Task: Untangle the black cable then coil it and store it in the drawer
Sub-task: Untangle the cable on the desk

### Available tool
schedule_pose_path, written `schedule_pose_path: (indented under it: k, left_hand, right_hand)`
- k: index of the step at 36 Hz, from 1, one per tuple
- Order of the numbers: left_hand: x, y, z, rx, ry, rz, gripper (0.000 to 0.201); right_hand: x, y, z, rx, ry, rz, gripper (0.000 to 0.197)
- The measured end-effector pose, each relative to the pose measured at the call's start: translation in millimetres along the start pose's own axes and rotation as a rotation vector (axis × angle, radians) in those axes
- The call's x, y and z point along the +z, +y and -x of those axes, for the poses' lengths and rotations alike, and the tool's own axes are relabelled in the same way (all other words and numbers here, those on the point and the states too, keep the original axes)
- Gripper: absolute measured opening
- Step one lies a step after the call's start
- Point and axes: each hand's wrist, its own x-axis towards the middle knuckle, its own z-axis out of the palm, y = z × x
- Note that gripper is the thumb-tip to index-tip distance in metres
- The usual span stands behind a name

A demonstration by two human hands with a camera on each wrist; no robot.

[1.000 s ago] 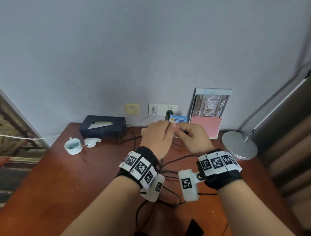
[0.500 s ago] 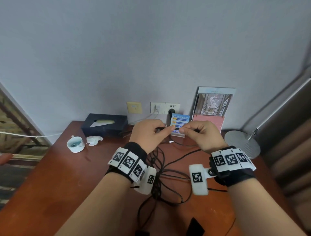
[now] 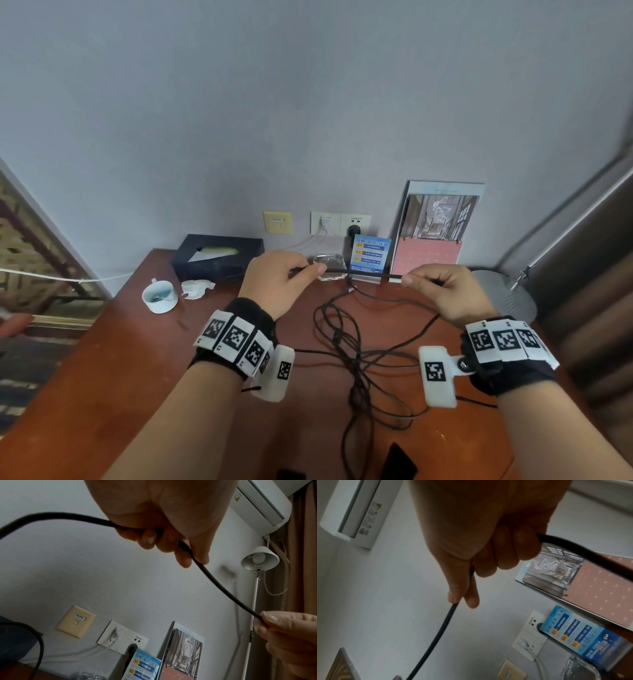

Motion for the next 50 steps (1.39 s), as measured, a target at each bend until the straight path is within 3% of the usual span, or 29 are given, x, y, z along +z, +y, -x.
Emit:
schedule_pose_path:
  k: [7, 11, 19, 24, 28, 40, 50]
  left_hand:
    - [4, 8, -1, -0.032, 0.003, 0.006, 0.032]
    - [11, 18, 0, -0.069, -0.027, 0.068, 0.023]
    - [43, 51, 7, -0.003, -0.187, 0.124, 0.03]
    - [46, 58, 10, -0.027, -0.125, 0.197, 0.037]
    - [41, 59, 10, -0.001, -0.174, 0.147, 0.052]
    - [38, 37, 8, 0.048, -0.166, 0.042, 0.068]
    - [21, 24, 12, -0.004, -0.108, 0.045, 0.062]
  right_hand:
    - [4, -4, -3, -0.048, 0.071, 0.024, 0.027]
    - [11, -14, -3, -0.091, 0.052, 0.009, 0.02]
    - [40, -23, -3, -0.175, -0.069, 0.065, 0.017]
    - [45, -25, -2, -0.173, -0.063, 0.05, 0.017]
    - [37, -23, 2, -0.144, -0.14, 0.065, 0.016]
    - [30, -11, 4, -0.074, -0.075, -0.071, 0.02]
    - [15, -8, 10, -0.038, -0.014, -0.047, 0.021]
